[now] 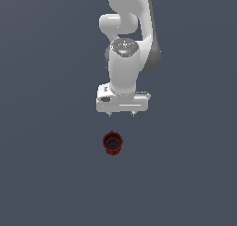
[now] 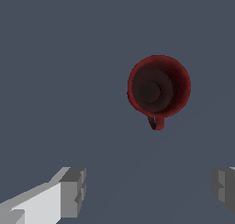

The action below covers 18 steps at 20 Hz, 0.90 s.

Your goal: Pick up the object and move it to a goal position.

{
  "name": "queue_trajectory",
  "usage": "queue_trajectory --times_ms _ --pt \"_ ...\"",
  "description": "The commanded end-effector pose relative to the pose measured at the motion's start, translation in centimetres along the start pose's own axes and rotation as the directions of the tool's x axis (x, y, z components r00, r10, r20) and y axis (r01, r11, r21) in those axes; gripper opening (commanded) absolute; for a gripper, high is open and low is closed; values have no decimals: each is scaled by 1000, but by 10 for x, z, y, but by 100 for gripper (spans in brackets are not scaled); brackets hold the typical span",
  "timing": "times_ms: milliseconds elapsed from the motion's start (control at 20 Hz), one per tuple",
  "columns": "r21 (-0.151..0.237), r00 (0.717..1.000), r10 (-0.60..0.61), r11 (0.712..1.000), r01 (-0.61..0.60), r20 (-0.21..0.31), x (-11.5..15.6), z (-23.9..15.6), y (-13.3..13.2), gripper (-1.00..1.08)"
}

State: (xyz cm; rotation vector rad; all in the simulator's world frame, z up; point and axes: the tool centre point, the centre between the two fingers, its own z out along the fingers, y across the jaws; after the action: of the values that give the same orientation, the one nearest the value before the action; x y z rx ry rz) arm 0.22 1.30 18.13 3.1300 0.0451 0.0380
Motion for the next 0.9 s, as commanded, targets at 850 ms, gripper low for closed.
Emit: queue_trajectory --times_ms 850 --pt "-2 1000 31 1000 -31 5 -1 2 -11 68"
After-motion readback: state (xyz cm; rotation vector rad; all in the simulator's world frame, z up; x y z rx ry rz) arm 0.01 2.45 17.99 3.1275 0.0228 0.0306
